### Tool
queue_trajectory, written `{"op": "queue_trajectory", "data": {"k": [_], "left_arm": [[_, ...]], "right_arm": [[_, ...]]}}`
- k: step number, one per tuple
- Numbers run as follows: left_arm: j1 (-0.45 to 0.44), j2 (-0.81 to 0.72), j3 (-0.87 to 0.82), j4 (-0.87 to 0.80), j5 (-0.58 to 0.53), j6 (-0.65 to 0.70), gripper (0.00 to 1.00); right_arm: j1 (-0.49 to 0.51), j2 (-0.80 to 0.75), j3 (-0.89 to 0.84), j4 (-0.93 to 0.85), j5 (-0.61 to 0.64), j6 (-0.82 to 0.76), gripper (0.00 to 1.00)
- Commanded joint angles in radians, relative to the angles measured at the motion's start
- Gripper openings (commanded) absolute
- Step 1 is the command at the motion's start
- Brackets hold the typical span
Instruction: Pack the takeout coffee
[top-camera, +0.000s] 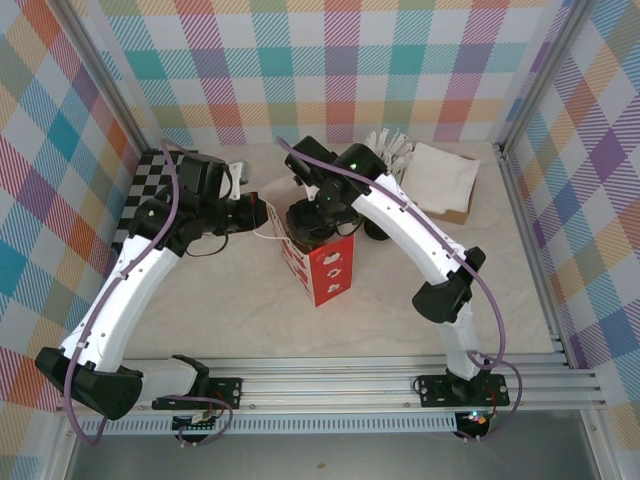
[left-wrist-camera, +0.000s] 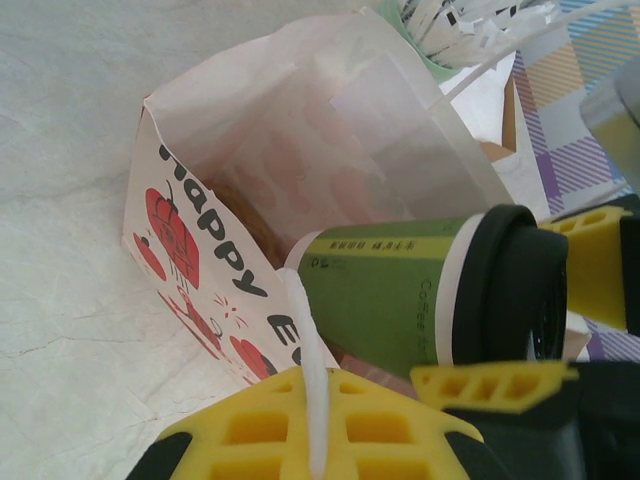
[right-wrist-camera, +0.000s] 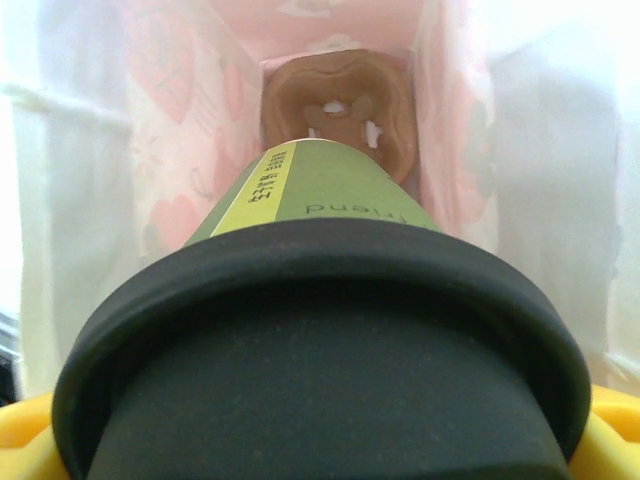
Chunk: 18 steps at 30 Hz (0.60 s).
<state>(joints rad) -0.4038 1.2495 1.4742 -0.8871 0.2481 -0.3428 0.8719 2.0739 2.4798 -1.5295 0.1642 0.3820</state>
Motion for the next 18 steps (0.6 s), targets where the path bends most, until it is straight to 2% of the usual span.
{"op": "queue_trajectory", "data": {"k": [1,6,11,18], "left_arm": [[-0.001,-0.037,-0.011,-0.009,0.034,0.058,0.00],[-0.001,-0.074,-0.046,0.030,0.044,0.072,0.00],[-0.001,-0.048,-0.061,0.089,0.133,0.049,0.00],[-0.001,-0.029,-0.068,0.125,0.175,0.031,0.00]], "right_arm": [[-0.013,-0.014,-0.016,-0.023,0.013,0.021,0.64],[-0.016,-0.002,-0.016,-0.043,0.000,0.028,0.64],[-0.013,0.028,-0.016,-0.059,-0.054,0.021,0.63],[-0.010,0.062,-0.017,-0.090,-0.033,0.010,0.63]]}}
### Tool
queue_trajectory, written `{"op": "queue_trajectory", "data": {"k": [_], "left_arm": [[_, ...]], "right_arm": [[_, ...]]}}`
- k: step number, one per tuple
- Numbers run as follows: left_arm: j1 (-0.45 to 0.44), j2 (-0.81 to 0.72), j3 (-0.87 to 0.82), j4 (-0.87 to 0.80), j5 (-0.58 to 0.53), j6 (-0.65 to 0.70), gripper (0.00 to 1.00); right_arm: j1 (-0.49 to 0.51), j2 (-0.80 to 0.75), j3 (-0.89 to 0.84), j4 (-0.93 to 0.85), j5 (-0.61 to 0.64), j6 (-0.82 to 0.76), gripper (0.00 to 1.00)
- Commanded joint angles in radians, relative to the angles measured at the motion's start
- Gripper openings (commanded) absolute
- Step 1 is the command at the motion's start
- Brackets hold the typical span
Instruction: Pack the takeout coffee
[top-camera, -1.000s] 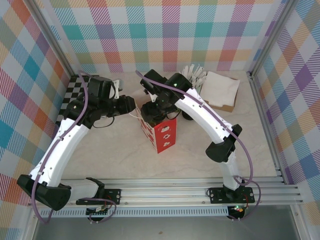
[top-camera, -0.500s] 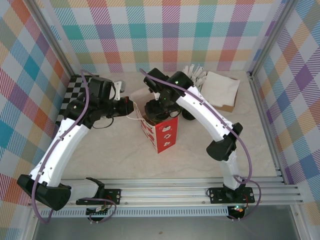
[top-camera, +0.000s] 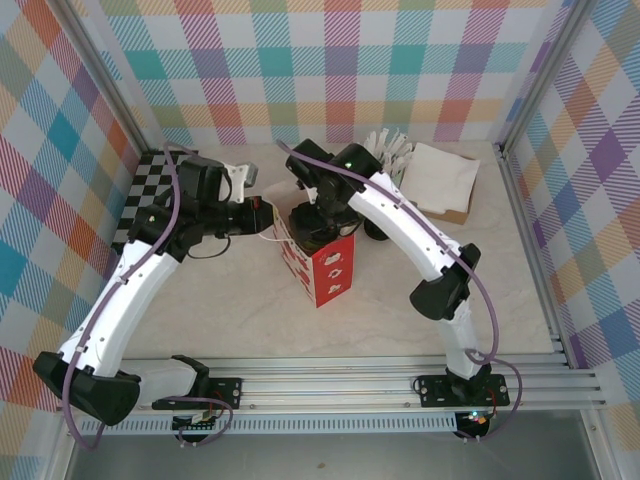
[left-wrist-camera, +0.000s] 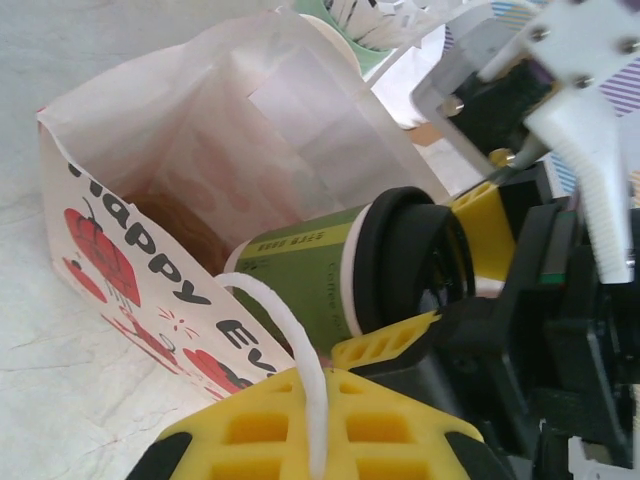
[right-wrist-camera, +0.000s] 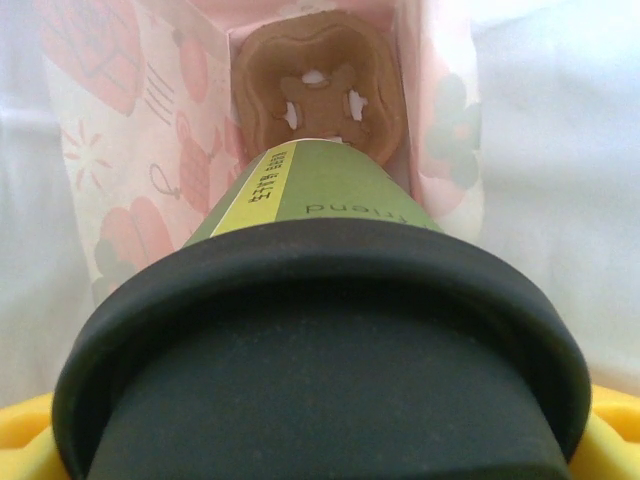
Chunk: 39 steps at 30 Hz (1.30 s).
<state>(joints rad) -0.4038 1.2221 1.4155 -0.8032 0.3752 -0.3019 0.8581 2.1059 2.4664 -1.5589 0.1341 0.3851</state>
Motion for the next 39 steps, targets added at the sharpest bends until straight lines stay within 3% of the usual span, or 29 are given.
{"op": "queue_trajectory", "data": {"k": [1,17,29,39], "left_arm": [[-0.001,-0.002,-0.009,0.040,0.052,-0.010,0.01],[-0.001,0.019,-0.027,0.071,0.127,-0.017,0.01],[0.006,-0.033,-0.035,0.039,0.153,0.046,0.00],[0.006,-0.032,-0.070,0.105,0.213,0.030,0.03]], "right_arm": [[0.005,0.036,-0.004,-0.068,-0.001,0.005,0.63],[0.041,0.039,0.103,0.016,-0.092,0.035,0.62],[0.019,0.074,0.079,-0.081,0.060,0.032,0.62],[0.033,0.125,0.080,-0.103,0.006,0.003,0.62]]}}
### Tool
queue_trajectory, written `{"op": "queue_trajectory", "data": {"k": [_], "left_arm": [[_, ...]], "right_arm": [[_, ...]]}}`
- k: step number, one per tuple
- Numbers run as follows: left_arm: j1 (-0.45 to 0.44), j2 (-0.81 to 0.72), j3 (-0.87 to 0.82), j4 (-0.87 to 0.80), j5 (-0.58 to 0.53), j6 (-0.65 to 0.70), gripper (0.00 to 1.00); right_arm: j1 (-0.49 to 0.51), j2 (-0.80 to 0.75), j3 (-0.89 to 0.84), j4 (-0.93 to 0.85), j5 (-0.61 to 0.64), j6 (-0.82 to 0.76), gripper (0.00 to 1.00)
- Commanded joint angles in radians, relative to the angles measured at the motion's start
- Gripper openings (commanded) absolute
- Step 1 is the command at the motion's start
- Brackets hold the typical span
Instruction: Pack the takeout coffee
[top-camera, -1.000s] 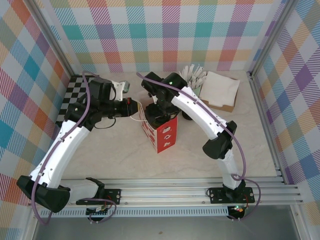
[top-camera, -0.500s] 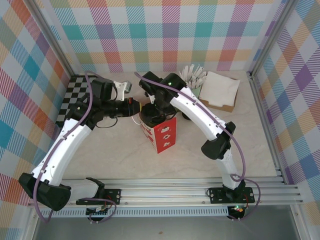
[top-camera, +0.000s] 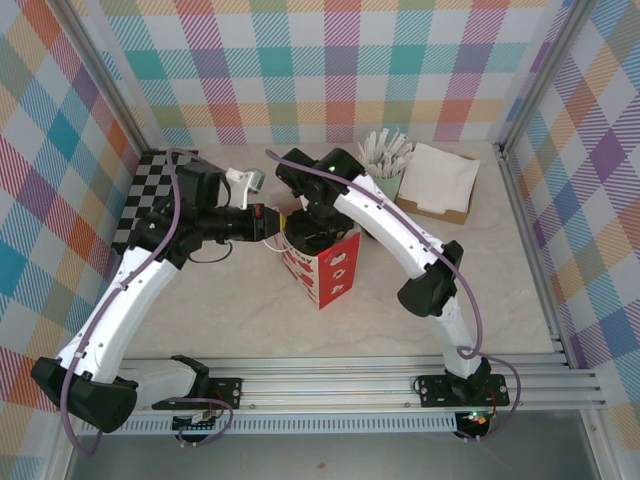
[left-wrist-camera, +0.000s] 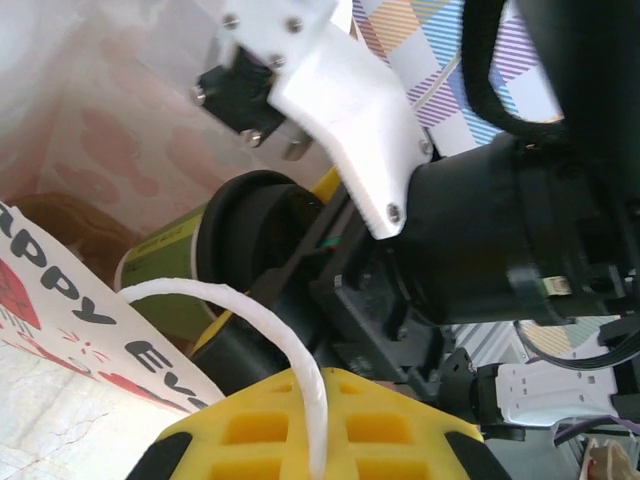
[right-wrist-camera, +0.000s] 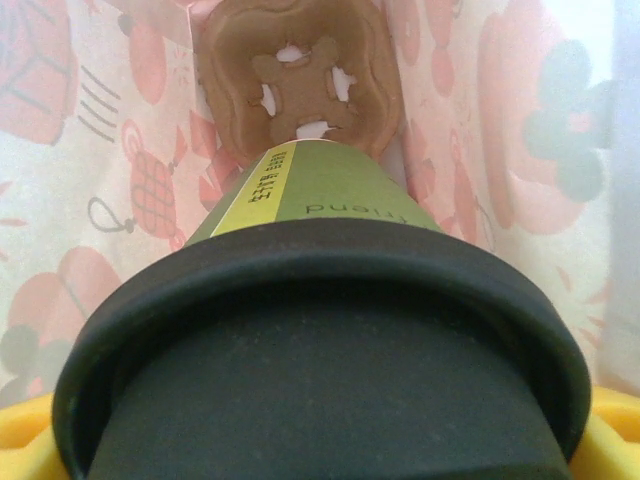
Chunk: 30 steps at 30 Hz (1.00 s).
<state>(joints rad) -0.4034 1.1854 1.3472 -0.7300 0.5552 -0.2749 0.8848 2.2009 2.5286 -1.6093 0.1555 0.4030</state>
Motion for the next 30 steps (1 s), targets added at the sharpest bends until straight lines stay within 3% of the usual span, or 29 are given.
{"op": "queue_trajectory", "data": {"k": [1,5,6,8,13,15,17,19,21,26,30], "left_arm": [[0.006,0.011,0.001,0.031,0.036,0.003,0.02],[0.010,0.015,0.001,0.034,0.053,0.011,0.03],[0.018,0.010,0.002,0.027,0.041,0.010,0.08],[0.041,0.001,0.015,0.002,0.013,0.005,0.43],[0.099,-0.031,0.056,-0.023,0.033,0.050,0.60],[0.120,-0.018,0.101,-0.070,-0.083,0.079,0.68],[0.147,0.022,0.147,-0.097,-0.279,0.080,0.77],[0.155,0.090,0.198,-0.117,-0.434,0.103,0.77],[0.155,0.172,0.247,-0.117,-0.446,0.176,0.75],[0.153,0.371,0.360,-0.100,-0.290,0.399,0.65],[0.152,0.441,0.403,-0.097,-0.163,0.547,0.67]], "right_arm": [[0.009,0.031,0.016,-0.055,-0.016,-0.016,0.62],[0.010,0.030,0.007,-0.067,-0.005,-0.031,0.62],[0.010,0.028,0.004,-0.072,-0.004,-0.037,0.61],[0.010,0.023,-0.004,-0.082,0.006,-0.046,0.61],[0.011,0.004,-0.017,-0.081,0.003,-0.062,0.61],[0.010,-0.003,-0.017,-0.077,-0.010,-0.067,0.61],[0.010,-0.011,-0.017,-0.078,-0.018,-0.072,0.61],[0.010,-0.019,-0.021,-0.078,-0.019,-0.079,0.61],[0.010,-0.030,-0.033,-0.069,-0.015,-0.081,0.61],[0.011,-0.048,-0.062,-0.040,-0.022,-0.076,0.61],[0.011,-0.052,-0.067,-0.034,-0.027,-0.073,0.60]]}}
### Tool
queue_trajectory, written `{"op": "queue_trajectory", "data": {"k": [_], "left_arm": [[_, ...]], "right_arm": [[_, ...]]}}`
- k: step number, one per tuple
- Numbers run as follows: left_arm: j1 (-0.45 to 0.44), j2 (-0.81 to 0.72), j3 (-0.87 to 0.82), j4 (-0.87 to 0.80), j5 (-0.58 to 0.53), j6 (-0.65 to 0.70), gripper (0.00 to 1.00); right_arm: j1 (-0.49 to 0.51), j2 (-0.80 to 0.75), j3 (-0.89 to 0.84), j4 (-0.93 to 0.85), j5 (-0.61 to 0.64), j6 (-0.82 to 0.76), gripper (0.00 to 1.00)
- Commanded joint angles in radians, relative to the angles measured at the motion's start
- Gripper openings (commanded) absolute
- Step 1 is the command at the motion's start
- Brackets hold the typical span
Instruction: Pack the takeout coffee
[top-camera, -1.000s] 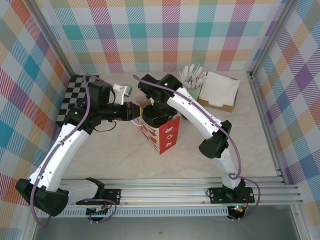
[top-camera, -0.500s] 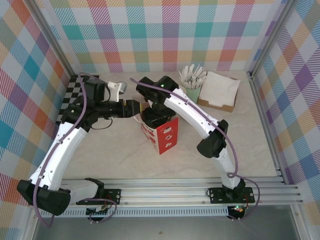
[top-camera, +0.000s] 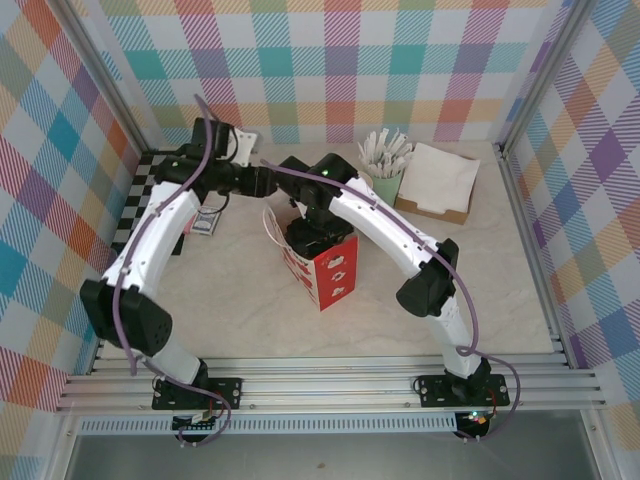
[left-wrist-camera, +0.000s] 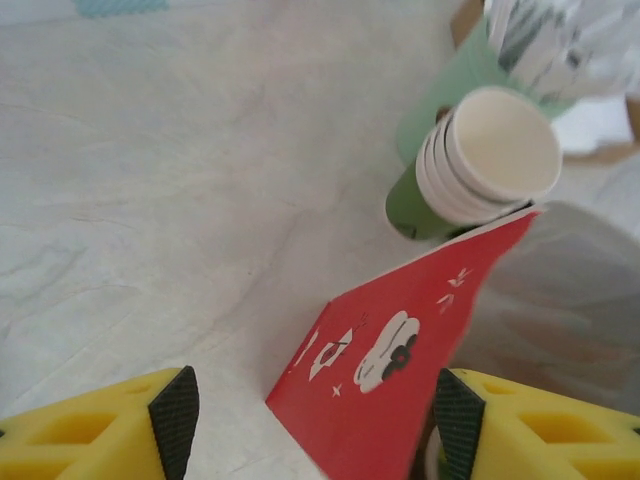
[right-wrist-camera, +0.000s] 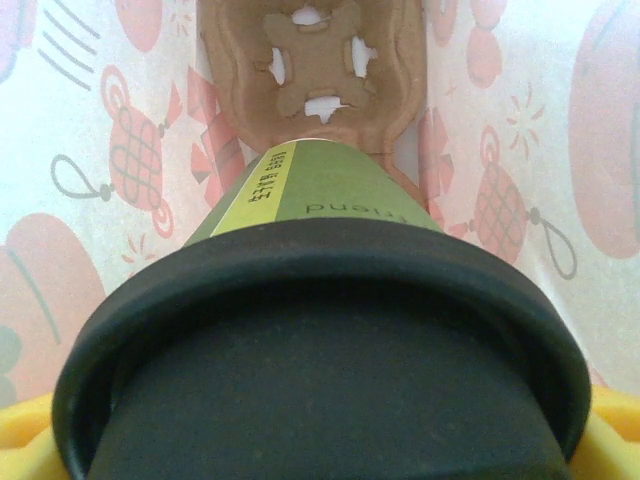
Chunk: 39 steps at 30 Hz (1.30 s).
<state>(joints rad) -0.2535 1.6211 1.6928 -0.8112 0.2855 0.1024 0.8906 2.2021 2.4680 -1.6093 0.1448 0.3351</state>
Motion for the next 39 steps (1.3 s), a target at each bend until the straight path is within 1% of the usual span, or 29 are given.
{"op": "queue_trajectory", "data": {"k": [1,5,8,11,12,17,20,25,28,30,33,36,39], "left_arm": [[0.002,0.019,0.068,-0.023,0.127,0.190,0.67],[0.002,0.090,0.120,-0.086,0.239,0.268,0.68],[0.002,0.139,0.163,-0.146,0.275,0.302,0.68],[0.005,0.148,0.177,-0.139,0.274,0.304,0.78],[0.006,0.146,0.181,-0.133,0.279,0.306,0.78],[0.014,0.133,0.182,-0.128,0.373,0.349,0.76],[-0.001,0.160,0.188,-0.146,0.301,0.368,0.73],[-0.013,0.190,0.206,-0.190,0.267,0.422,0.68],[-0.013,0.186,0.205,-0.191,0.243,0.440,0.56],[-0.013,0.181,0.206,-0.186,0.235,0.441,0.44],[-0.013,0.178,0.206,-0.187,0.245,0.445,0.30],[-0.013,0.175,0.205,-0.185,0.267,0.445,0.19],[-0.014,0.174,0.201,-0.184,0.281,0.448,0.12]], "right_arm": [[0.005,-0.053,-0.007,-0.033,-0.017,-0.005,0.60],[0.006,-0.054,-0.010,-0.032,-0.019,-0.007,0.60],[0.006,-0.053,-0.009,-0.032,-0.022,-0.010,0.60],[0.005,-0.054,-0.009,-0.034,-0.025,-0.009,0.60],[0.005,-0.055,-0.010,-0.035,-0.024,-0.009,0.60],[0.006,-0.058,-0.009,-0.038,-0.020,-0.009,0.60],[0.006,-0.056,-0.009,-0.039,-0.023,-0.009,0.60],[0.005,-0.053,-0.010,-0.063,-0.017,0.001,0.60],[0.005,-0.046,-0.009,-0.085,-0.022,0.003,0.60],[0.005,-0.040,-0.009,-0.106,-0.018,0.008,0.59],[0.005,-0.026,0.002,-0.138,-0.021,0.019,0.59],[0.004,-0.011,0.015,-0.166,-0.030,0.032,0.60],[0.001,-0.002,0.007,-0.176,-0.039,0.041,0.60]]}}
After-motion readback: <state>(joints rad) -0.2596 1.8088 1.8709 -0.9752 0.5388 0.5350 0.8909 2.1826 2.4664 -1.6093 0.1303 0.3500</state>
